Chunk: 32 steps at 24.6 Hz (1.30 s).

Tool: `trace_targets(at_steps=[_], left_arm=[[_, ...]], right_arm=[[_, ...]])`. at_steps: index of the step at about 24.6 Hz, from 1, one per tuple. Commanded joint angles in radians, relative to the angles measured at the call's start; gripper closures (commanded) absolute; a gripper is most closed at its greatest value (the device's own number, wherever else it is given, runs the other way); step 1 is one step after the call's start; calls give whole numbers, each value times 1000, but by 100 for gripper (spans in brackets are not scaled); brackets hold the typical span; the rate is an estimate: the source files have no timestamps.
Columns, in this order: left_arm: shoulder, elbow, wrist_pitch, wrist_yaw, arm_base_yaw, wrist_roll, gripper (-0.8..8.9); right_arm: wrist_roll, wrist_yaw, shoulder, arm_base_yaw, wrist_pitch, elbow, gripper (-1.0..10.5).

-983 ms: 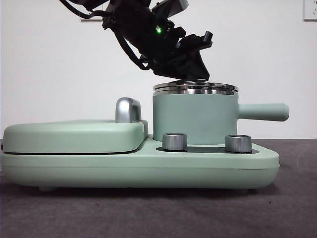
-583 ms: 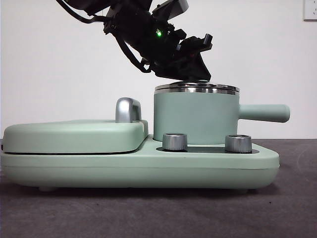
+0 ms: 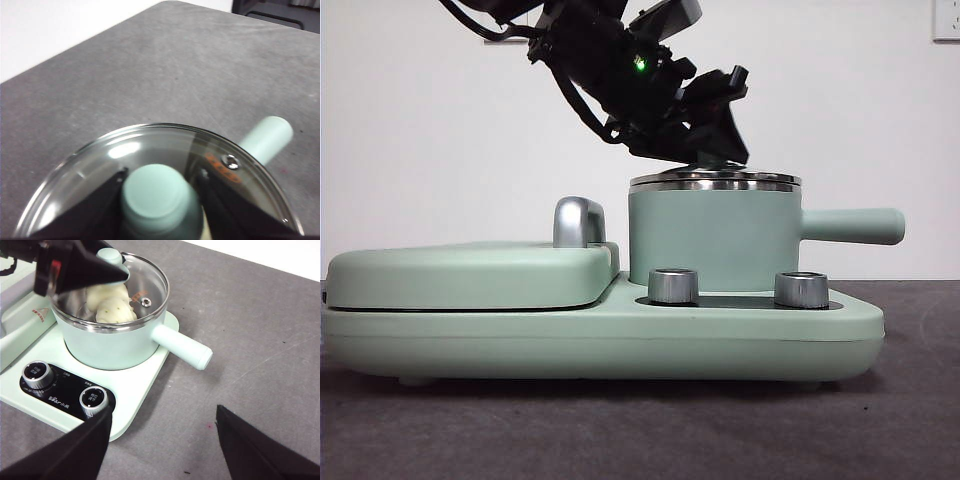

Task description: Put the buns in a small steamer

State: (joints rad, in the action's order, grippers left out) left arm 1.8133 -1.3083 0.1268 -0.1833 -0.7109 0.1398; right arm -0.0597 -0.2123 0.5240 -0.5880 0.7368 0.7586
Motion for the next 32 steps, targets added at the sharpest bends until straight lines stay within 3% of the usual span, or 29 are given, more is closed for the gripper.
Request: trace_targets(at_steps=[1, 8, 13, 15, 23, 28, 32], left_arm=[[10, -4, -80, -9, -16, -19, 531], [-183, -4, -354, -9, 16, -177, 532], [-374, -3, -703, -8, 73, -185, 533], [-462, 27, -779, -8, 94, -185, 533], [-950, 407, -783, 20, 157, -268, 533], [-1186, 539, -792, 79, 192, -351, 533], [-1316, 575, -840, 174, 202, -365, 534]], right_arm=[[-12, -2, 4, -5, -6, 6, 618], [-12, 2, 4, -5, -7, 6, 618], [-12, 3, 7, -5, -11, 6, 617], [-12, 5, 11, -5, -11, 6, 617], [-12, 40, 24, -5, -15, 6, 617], [-12, 41, 30, -5, -32, 6, 617], [-11, 40, 30, -5, -55, 6, 617]])
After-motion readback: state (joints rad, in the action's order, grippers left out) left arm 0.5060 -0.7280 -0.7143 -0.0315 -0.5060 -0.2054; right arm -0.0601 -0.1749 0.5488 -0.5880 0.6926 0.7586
